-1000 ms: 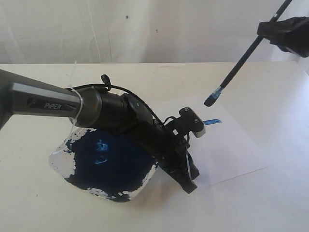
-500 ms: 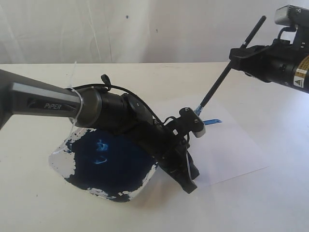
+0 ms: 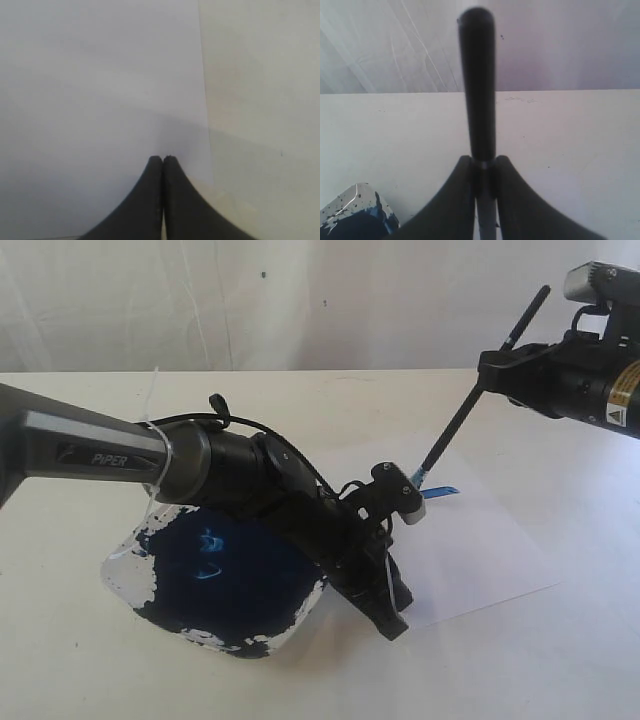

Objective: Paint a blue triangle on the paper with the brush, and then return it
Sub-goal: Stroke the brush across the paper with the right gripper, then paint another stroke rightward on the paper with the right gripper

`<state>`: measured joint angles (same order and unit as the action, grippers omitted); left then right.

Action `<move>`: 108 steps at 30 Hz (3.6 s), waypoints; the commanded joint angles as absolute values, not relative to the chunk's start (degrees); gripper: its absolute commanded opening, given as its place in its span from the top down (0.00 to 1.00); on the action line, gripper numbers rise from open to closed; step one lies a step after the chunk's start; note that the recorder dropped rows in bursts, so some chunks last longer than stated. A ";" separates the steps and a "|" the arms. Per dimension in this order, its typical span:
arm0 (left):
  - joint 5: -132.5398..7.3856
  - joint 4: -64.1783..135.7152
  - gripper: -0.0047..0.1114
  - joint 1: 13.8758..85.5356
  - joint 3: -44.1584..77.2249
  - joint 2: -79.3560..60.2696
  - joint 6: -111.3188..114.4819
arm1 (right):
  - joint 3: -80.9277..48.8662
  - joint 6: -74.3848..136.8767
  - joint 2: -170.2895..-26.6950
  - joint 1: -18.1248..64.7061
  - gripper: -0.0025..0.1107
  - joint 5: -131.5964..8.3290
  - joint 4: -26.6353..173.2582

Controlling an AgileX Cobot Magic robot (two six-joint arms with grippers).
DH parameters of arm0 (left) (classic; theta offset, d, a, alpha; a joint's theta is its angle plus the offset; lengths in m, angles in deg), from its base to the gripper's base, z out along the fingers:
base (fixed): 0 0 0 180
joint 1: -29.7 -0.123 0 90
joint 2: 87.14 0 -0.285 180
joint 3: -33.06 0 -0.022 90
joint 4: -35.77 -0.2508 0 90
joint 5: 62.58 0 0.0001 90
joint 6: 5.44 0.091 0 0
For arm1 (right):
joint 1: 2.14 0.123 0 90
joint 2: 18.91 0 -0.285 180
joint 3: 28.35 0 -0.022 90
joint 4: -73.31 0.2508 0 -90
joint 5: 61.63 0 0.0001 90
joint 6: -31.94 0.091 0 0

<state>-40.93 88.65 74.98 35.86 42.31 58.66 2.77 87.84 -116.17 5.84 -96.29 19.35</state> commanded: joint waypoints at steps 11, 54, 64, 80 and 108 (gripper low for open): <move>-40.01 89.30 0.96 74.98 35.81 42.37 58.82 | 2.96 92.14 -116.20 5.87 0.98 -95.33 16.46; -40.01 89.30 0.96 74.98 35.81 42.37 58.82 | 2.96 93.54 -114.16 5.87 0.98 -98.28 17.93; -40.01 89.30 0.96 74.98 35.81 42.37 58.82 | 2.96 90.64 -116.09 5.87 0.98 -98.28 17.93; -40.01 89.30 0.96 74.98 35.81 42.37 58.82 | 2.96 90.66 -115.38 5.87 0.98 -93.68 16.75; -40.01 89.30 0.96 74.98 35.81 42.37 58.82 | 4.35 92.55 -108.76 5.87 0.98 -75.35 14.22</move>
<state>-40.93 88.65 74.98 35.86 42.31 58.66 3.91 92.82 -109.26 5.84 -78.45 14.52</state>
